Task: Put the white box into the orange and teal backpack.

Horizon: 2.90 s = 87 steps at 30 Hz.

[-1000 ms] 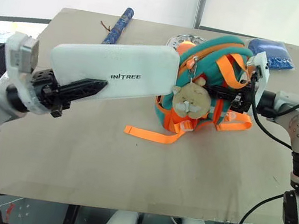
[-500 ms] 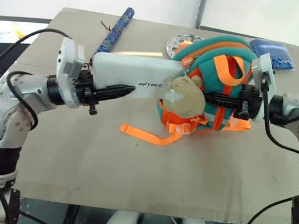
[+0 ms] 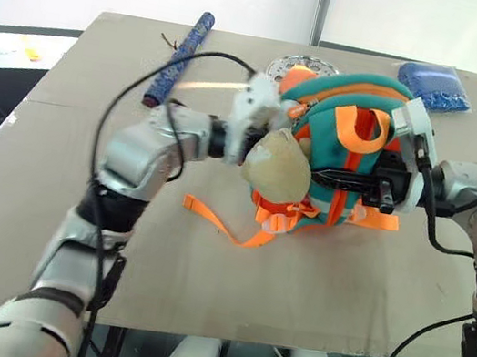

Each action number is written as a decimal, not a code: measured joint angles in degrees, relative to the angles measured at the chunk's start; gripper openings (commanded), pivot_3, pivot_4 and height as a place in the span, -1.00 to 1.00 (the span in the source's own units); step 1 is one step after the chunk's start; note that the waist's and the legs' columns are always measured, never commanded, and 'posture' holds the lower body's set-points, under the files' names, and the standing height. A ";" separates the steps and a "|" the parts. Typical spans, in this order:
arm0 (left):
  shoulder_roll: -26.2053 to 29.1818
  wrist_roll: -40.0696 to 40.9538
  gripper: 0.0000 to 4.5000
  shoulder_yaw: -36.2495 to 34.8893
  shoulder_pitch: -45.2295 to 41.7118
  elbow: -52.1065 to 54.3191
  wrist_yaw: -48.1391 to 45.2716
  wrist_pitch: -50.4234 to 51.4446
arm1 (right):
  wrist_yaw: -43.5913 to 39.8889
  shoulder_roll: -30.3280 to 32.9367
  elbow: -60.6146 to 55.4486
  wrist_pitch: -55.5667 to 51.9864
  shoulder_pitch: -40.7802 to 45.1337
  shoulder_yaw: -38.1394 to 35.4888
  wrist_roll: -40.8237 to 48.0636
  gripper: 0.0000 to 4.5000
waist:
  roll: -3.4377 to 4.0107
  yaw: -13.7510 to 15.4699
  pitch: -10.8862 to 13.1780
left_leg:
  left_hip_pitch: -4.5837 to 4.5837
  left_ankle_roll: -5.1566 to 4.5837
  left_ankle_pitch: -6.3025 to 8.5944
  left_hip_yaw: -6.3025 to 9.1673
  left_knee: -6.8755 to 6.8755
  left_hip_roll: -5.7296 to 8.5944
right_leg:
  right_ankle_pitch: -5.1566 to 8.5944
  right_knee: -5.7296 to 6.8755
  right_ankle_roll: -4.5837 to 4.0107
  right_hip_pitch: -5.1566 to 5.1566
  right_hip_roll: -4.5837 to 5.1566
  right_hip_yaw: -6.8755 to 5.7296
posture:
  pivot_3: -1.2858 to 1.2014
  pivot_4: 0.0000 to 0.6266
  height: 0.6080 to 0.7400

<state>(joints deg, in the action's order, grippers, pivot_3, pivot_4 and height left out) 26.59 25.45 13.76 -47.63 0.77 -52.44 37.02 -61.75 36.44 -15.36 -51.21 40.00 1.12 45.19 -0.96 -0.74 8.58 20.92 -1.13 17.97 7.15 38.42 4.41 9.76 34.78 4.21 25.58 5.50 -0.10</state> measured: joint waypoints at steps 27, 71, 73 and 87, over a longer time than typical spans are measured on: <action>11.39 37.20 0.98 -34.67 12.80 4.88 -2.95 35.26 | 8.82 -1.49 1.92 4.03 -3.60 -1.42 -3.51 -1.00 | -0.02 0.07 -0.11 | -0.12 0.00 0.00 0.36 0.15 -0.03 | -0.03 0.11 0.05 -0.09 0.03 0.01 | 0.03 -0.52 0.89; 3.39 50.47 -0.88 -40.20 34.88 -4.63 25.54 24.46 | 40.01 -12.30 25.49 2.74 9.32 -10.10 -3.89 -1.00 | 0.02 -0.17 -0.29 | -0.23 0.00 0.00 0.23 0.01 0.24 | -0.05 0.11 0.01 -0.03 0.07 0.14 | 0.03 -0.52 0.89; 2.31 47.61 -0.88 -37.83 35.29 -4.69 26.84 22.91 | 40.80 -12.30 25.55 2.73 9.32 -10.14 -3.40 -1.00 | -0.04 0.09 -0.32 | -0.22 0.00 0.00 0.28 0.04 0.26 | -0.05 0.11 0.01 -0.06 0.08 0.12 | 0.03 -0.52 0.89; -3.58 39.13 -0.88 -27.02 27.00 3.80 25.15 16.32 | 42.97 -3.94 15.30 4.47 4.78 -17.12 -2.44 -1.00 | -0.04 1.56 -0.36 | -0.02 -0.03 -0.02 0.34 0.11 0.40 | -0.05 0.04 0.02 -0.06 0.27 -0.05 | 0.03 -0.52 0.89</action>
<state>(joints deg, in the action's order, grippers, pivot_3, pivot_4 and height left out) 23.01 64.58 -13.26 -20.63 4.57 -27.30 53.34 -18.78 32.49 -0.06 -46.74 44.77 -16.00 42.75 -1.00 0.82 8.22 20.90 -1.15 17.95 7.49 38.53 4.81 9.70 34.82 4.24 25.52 5.77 -0.15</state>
